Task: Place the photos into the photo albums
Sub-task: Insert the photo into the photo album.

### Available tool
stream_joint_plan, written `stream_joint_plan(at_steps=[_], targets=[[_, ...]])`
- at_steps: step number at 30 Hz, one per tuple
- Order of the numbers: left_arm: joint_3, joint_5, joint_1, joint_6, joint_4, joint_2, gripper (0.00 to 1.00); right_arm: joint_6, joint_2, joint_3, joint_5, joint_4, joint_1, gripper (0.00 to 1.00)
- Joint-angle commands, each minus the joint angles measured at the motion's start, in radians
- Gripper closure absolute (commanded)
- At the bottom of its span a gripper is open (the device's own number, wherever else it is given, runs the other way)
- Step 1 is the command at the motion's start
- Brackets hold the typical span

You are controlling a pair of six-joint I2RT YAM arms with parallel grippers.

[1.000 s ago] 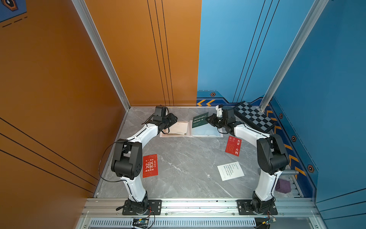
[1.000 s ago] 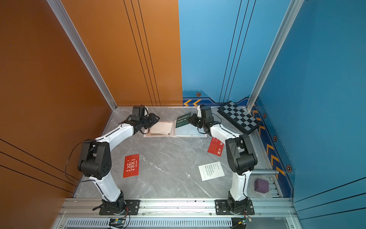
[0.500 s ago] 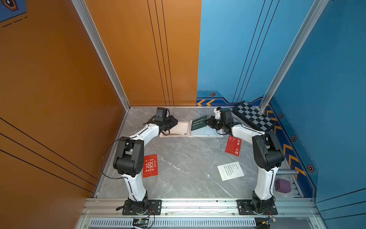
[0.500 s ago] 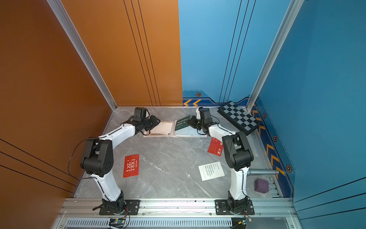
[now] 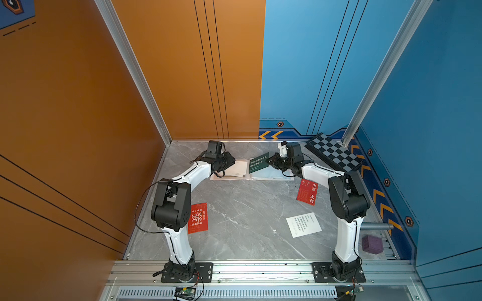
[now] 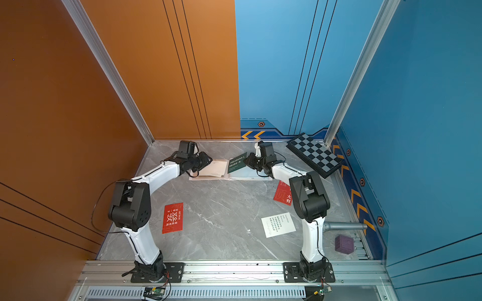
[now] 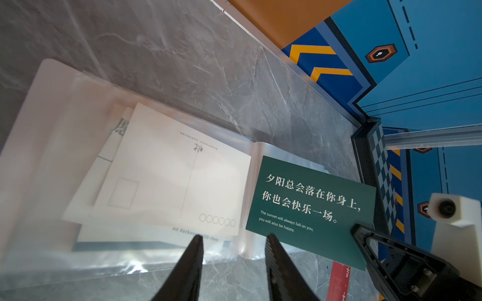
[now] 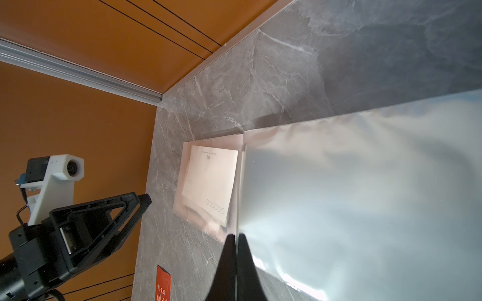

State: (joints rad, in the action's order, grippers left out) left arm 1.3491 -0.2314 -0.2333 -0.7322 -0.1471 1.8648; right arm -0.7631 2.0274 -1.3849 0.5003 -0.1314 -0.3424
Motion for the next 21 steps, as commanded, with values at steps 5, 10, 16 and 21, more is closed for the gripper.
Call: stream_joint_plan(at_steps=[5,10,16,21], targets=[[0.032,0.028,-0.008,0.027,-0.032,0.016,0.59,0.013,0.010,-0.028,-0.018,0.012,-0.010,0.99],[0.038,0.039,-0.018,0.030,-0.032,0.015,0.59,0.038,0.009,-0.050,-0.070,0.064,-0.031,0.99],[0.056,0.042,-0.024,0.040,-0.072,0.025,0.58,0.108,0.011,-0.115,-0.181,0.189,-0.076,0.99],[0.055,0.044,-0.023,0.042,-0.073,0.019,0.58,0.113,0.012,-0.120,-0.197,0.202,-0.080,0.99]])
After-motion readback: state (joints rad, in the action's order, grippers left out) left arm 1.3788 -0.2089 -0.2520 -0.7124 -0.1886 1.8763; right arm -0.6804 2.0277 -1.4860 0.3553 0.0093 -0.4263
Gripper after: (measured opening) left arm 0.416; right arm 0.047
